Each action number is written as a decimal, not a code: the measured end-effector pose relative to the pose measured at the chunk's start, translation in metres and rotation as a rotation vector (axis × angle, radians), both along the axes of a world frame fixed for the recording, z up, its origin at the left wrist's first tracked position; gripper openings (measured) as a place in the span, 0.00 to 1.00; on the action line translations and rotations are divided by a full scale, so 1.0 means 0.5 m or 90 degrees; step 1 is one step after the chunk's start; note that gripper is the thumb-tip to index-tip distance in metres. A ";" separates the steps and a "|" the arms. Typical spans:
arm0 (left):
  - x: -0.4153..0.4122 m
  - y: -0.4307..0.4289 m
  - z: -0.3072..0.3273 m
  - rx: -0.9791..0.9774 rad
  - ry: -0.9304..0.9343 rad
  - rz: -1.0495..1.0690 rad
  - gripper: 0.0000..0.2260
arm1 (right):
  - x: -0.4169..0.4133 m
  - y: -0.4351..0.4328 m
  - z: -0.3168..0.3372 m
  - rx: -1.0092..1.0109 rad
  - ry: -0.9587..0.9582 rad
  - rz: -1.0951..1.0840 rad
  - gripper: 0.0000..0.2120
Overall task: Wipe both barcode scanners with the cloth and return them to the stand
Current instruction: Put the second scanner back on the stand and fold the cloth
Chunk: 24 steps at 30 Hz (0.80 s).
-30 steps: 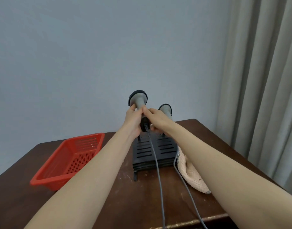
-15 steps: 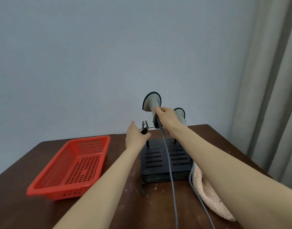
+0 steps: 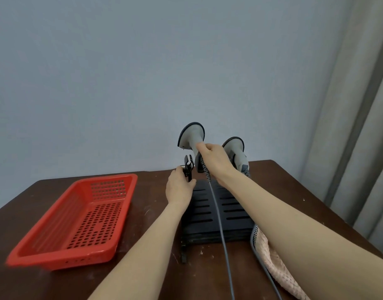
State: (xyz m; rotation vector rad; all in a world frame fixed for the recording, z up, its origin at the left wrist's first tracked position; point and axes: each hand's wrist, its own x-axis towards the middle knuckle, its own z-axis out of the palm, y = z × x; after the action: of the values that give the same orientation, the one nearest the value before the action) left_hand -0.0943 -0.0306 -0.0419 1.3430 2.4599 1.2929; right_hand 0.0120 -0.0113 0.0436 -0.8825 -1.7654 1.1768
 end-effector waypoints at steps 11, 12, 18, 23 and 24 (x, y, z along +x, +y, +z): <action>0.011 0.003 -0.004 -0.010 0.030 -0.011 0.10 | -0.018 0.003 -0.013 0.028 -0.030 0.005 0.17; 0.012 0.002 -0.003 -0.012 0.031 -0.011 0.10 | -0.019 0.004 -0.015 0.028 -0.036 0.003 0.17; 0.016 -0.006 0.007 -0.026 0.030 -0.020 0.09 | -0.033 0.000 -0.028 0.036 -0.084 -0.015 0.18; 0.015 -0.008 0.010 -0.036 0.034 -0.027 0.09 | -0.049 -0.001 -0.020 0.065 -0.154 -0.034 0.16; 0.015 -0.007 0.010 -0.041 0.038 -0.027 0.09 | -0.051 -0.001 -0.019 0.075 -0.181 -0.038 0.15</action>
State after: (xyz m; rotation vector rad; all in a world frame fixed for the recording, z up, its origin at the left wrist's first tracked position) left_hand -0.0867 -0.0341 -0.0369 1.4305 2.4748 1.1715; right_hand -0.0135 -0.0116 0.0341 -1.0645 -1.9967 0.9337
